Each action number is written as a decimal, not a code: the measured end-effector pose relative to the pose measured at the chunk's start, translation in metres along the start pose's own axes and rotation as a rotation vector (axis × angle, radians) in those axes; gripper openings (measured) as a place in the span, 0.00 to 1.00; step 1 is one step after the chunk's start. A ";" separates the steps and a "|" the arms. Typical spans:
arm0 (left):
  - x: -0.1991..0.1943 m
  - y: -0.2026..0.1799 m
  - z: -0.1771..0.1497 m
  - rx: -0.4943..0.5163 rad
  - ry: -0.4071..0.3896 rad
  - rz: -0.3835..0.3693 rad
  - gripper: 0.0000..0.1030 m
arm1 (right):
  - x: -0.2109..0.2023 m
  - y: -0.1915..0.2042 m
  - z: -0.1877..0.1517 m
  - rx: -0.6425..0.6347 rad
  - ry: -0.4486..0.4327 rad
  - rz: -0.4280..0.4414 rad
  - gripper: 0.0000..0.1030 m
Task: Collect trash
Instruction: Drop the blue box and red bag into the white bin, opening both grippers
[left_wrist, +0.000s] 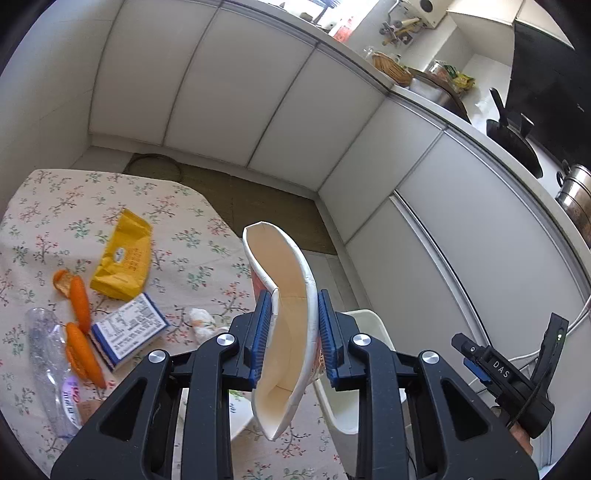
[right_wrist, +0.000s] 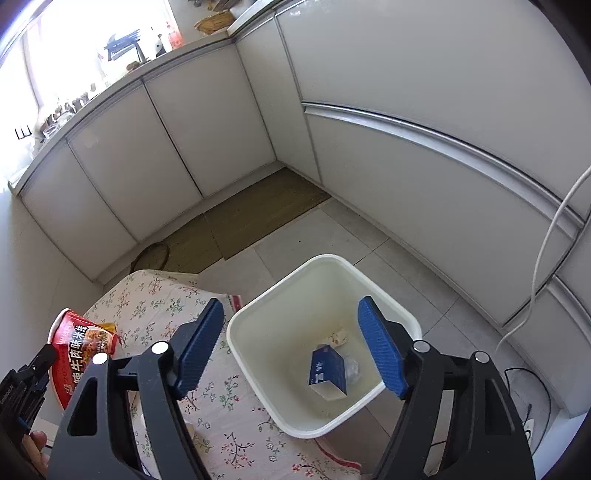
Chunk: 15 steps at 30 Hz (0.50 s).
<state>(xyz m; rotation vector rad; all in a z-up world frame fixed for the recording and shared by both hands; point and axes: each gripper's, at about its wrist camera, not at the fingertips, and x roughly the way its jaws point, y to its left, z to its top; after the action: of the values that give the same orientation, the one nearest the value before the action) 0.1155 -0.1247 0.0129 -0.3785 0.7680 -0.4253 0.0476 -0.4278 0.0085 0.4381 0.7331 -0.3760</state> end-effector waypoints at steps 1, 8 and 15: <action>0.005 -0.007 -0.003 0.009 0.009 -0.009 0.24 | -0.002 -0.005 0.001 0.009 -0.007 -0.009 0.80; 0.044 -0.048 -0.025 0.051 0.085 -0.085 0.24 | -0.004 -0.054 0.009 0.128 0.002 -0.043 0.83; 0.081 -0.079 -0.041 0.073 0.134 -0.143 0.26 | -0.008 -0.075 0.012 0.151 -0.009 -0.076 0.84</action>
<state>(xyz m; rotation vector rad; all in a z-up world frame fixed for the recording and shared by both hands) 0.1189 -0.2394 -0.0236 -0.3397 0.8561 -0.6161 0.0133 -0.4956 0.0032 0.5520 0.7162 -0.5064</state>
